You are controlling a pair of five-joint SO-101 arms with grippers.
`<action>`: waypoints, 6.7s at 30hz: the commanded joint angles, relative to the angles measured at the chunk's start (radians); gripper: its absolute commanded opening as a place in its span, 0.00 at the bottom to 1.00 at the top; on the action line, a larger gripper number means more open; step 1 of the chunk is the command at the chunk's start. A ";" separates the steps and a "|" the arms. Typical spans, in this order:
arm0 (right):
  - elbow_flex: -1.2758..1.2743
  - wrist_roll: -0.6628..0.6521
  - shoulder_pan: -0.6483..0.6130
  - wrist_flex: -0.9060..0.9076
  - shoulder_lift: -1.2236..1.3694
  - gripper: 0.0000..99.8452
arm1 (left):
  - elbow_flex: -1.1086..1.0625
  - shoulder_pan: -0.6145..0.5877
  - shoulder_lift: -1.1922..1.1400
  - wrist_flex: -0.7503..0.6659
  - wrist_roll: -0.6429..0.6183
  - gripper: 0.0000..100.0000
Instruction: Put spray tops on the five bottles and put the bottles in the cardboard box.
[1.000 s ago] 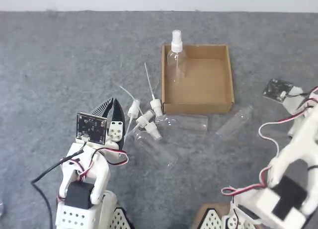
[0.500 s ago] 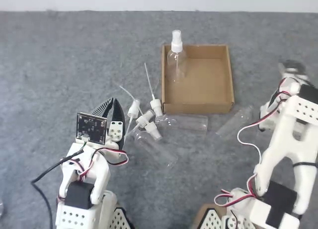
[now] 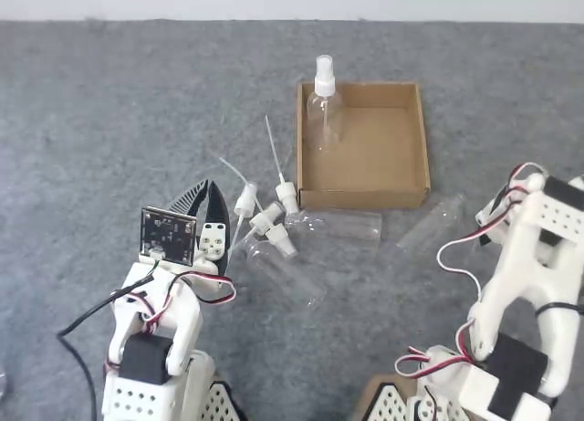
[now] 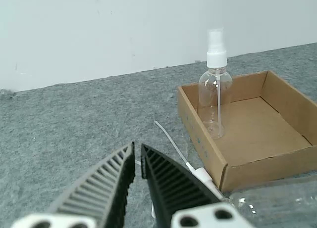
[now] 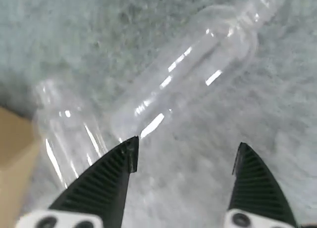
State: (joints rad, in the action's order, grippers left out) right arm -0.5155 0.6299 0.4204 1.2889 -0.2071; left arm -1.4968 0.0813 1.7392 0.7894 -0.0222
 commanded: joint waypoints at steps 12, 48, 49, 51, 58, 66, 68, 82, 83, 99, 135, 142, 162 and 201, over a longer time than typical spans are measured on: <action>-0.199 -0.034 0.005 -0.395 -0.058 0.26 | 0.007 0.005 -0.002 -0.002 -0.006 0.01; -0.226 -1.866 0.209 -0.094 -0.208 0.09 | 0.605 -0.005 -0.712 0.339 0.087 0.01; -0.226 -1.866 0.209 -0.093 -0.217 0.09 | 0.656 -0.005 -0.802 0.362 0.089 0.01; -0.226 -1.866 0.208 -0.093 -0.219 0.09 | 0.733 0.000 -0.961 0.391 0.089 0.02; -0.222 -1.866 0.208 -0.102 -0.165 0.09 | 0.820 -0.005 -1.298 0.287 0.106 0.15; -0.222 -1.864 0.213 -0.104 -0.122 0.17 | 0.918 -0.006 -1.577 0.176 0.109 0.15; -0.222 -1.864 0.213 -0.101 -0.117 0.22 | 0.954 -0.006 -1.633 0.176 0.109 0.15; -0.229 -1.864 0.213 -0.094 -0.116 0.23 | 1.036 -0.060 -1.829 0.074 0.130 0.15; -0.229 -1.864 0.213 -0.094 -0.116 0.23 | 1.041 -0.055 -1.829 0.075 0.129 0.15; -0.229 -1.864 0.213 -0.093 -0.116 0.23 | 1.104 -0.034 -1.935 0.078 0.132 0.15; -0.028 -1.513 0.045 -0.022 -0.090 0.30 | 0.693 -0.092 -1.071 0.315 0.063 0.01; 0.091 -1.476 0.008 -0.018 0.104 0.29 | 0.564 -0.094 -1.068 0.206 0.066 0.01; 0.252 -1.517 0.082 -0.047 0.417 0.20 | 0.555 -0.092 -1.069 0.196 0.066 0.01; -0.109 -0.773 -1.175 -0.341 -0.504 0.01 | 1.334 -0.222 -0.646 0.457 -0.135 0.01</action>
State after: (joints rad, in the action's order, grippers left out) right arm -0.5186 -0.1941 -0.6506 1.1722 -0.6659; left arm -0.2693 -0.1366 1.0856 1.2482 -0.0652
